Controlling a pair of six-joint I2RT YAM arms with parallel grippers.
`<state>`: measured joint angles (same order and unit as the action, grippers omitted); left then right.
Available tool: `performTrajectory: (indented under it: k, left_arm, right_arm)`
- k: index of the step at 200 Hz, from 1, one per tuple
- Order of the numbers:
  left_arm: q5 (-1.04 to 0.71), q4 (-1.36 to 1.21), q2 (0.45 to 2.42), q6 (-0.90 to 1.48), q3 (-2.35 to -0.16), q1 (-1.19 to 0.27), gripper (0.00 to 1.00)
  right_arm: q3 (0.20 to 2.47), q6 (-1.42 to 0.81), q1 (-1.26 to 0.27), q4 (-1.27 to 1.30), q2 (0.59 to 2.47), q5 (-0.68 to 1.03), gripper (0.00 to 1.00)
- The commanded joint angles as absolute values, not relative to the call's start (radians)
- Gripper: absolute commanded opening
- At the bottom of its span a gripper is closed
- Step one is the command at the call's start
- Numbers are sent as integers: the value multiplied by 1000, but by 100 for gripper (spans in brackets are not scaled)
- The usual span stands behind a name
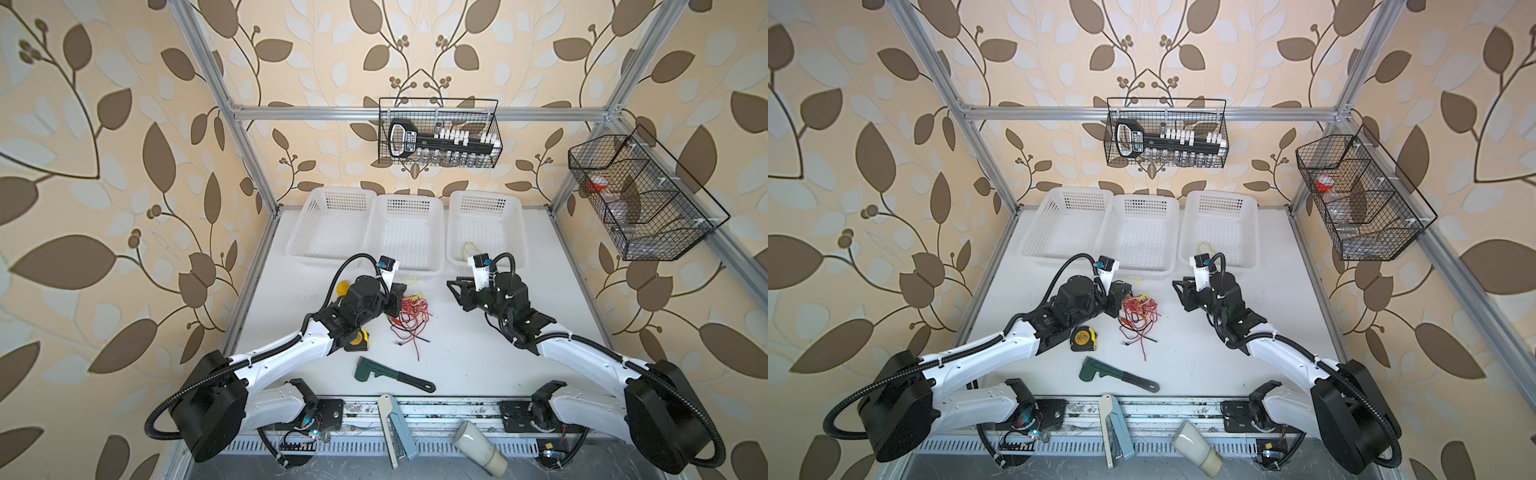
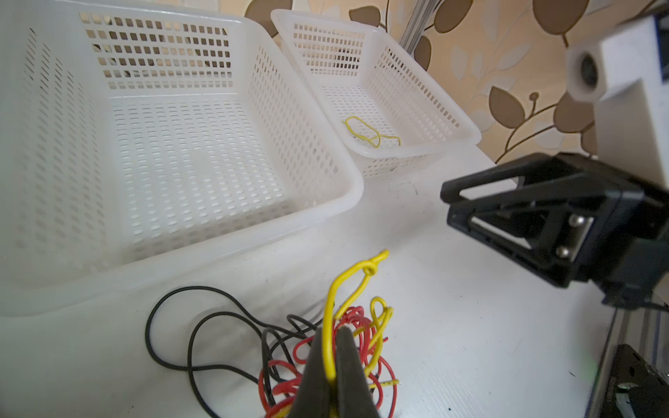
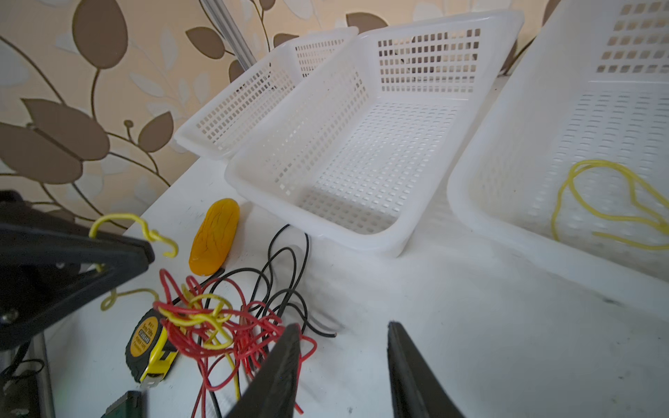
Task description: Untangle the cables
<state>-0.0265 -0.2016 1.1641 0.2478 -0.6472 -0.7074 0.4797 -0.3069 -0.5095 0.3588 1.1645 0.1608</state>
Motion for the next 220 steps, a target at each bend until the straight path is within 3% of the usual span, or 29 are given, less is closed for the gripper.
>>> performTrajectory:
  k: [1, 60, 112, 180, 220]
  left_arm:
    - [-59, -177, 1144, 274, -727, -712, 0]
    - [-71, -132, 1216, 385, -822, -712, 0]
    - [-110, -113, 1243, 428, -869, -713, 0]
    - [-135, -131, 1248, 464, -882, -714, 0]
    - [-152, -157, 1252, 474, -881, -713, 0]
  right_arm:
    - [456, -256, -594, 406, 1141, 180, 41]
    - [444, -285, -760, 494, 1147, 78, 41]
    - [477, -279, -764, 552, 1218, 9, 42]
    - [535, -294, -764, 606, 1319, 61, 40]
    - [557, -302, -764, 625, 1367, 87, 32]
